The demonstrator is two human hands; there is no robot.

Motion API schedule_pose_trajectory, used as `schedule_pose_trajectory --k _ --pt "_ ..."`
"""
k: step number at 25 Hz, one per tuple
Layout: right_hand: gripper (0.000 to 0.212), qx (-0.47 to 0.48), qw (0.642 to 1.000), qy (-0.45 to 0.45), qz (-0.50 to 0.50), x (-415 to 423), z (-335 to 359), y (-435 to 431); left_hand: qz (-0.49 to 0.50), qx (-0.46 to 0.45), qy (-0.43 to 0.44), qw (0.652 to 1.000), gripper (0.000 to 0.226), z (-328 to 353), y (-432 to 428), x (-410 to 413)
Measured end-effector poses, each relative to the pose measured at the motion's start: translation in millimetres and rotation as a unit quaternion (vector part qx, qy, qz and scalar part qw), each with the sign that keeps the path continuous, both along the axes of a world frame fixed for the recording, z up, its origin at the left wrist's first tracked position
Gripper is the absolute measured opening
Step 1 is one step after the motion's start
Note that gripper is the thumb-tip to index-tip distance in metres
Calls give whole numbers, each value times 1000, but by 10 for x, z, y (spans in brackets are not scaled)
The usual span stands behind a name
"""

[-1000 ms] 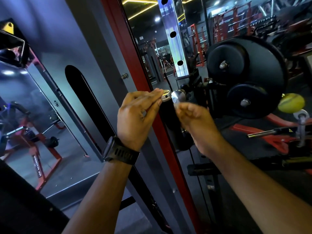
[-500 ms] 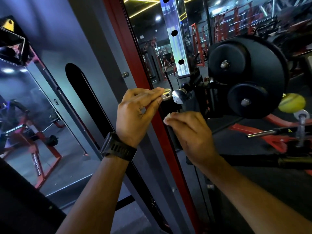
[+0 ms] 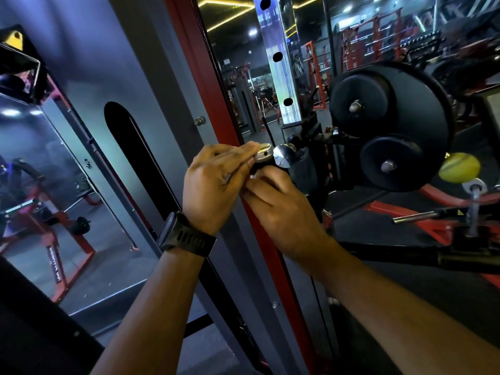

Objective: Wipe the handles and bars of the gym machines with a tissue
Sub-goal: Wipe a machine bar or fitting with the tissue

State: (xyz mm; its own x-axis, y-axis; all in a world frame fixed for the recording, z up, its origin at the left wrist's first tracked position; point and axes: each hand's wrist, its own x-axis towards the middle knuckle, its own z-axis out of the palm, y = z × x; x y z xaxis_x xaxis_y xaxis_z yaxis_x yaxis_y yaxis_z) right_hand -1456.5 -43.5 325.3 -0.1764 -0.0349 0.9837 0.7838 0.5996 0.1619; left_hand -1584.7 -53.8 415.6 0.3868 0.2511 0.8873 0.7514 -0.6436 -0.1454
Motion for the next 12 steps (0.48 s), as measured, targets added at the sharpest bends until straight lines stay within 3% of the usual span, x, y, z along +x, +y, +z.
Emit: schedule_pose_trajectory --k 3,7,10,12 --pt "12 0 1000 2 -10 9 91 5 4 -2 -3 1000 26 -7 -4 -12" --pt "15 -75 992 83 65 17 -100 -78 -6 -4 -12 1000 26 -20 -6 5" --pt "23 -103 989 56 89 62 -250 -113 -8 2 -24 1000 27 -44 -18 12" --pt "15 -95 994 25 53 112 -348 -121 -15 -1 -31 999 27 -67 -9 29"
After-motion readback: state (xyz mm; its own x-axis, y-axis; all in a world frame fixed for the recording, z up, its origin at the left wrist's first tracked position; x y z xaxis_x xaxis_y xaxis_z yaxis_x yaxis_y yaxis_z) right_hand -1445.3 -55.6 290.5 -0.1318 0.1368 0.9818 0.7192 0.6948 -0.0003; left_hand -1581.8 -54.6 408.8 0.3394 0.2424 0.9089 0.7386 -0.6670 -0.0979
